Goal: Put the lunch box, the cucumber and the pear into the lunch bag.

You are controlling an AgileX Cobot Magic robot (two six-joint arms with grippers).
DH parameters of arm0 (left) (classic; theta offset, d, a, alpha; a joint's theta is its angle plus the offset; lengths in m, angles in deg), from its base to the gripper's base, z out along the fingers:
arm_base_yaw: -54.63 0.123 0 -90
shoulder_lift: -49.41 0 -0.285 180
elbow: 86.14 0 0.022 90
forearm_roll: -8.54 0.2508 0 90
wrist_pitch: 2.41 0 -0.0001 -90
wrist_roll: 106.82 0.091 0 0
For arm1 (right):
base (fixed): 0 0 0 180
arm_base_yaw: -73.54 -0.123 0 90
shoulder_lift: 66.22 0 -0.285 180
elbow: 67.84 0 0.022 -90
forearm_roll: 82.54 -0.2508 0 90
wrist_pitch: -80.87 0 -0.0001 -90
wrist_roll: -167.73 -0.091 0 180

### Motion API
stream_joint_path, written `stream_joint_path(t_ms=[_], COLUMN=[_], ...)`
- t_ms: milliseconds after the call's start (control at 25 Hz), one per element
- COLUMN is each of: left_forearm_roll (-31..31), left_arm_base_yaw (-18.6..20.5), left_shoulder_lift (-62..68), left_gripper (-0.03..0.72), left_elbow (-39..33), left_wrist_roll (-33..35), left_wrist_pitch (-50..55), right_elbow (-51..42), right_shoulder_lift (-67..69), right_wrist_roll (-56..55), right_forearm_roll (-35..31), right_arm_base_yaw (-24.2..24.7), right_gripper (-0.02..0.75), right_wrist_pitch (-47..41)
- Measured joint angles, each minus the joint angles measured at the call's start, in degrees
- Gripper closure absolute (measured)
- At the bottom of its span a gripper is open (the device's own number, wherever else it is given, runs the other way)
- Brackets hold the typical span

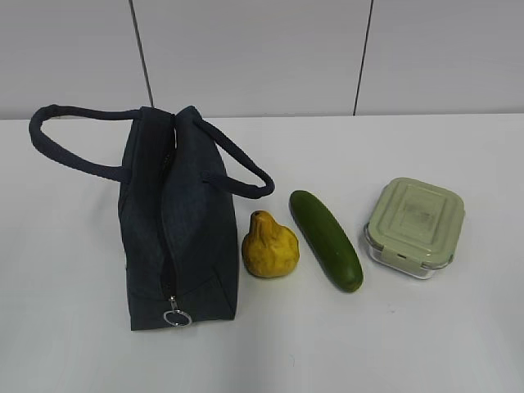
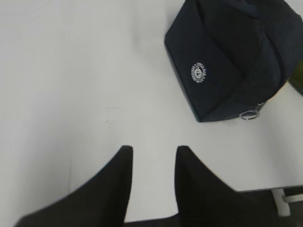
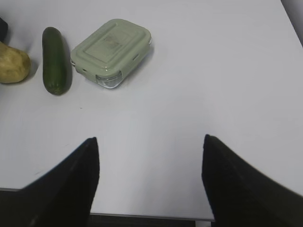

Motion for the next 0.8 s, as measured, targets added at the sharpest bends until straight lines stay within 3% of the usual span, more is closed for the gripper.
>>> stream_joint_path(t_ms=[480, 800], left_forearm_roll=[-12.13, -17.35], left_arm_base_yaw=[0.00, -1.21], left_shoulder_lift=[32.04, 52.07], left_gripper=[0.440, 0.379], left_elbow=[19.87, 30.80], left_wrist_roll=[0.82, 1.06], left_wrist_pitch=[-1.21, -1.60], right_elbow=[0.00, 0.00], right_shoulder_lift=[0.00, 0.00], right_wrist_roll=[0.00, 0.00], right_forearm_roll=[0.00, 0.00], right_arm_base_yaw=[0.00, 0.00], right_gripper=[0.234, 0.234], right_wrist_pitch=[0.00, 0.00])
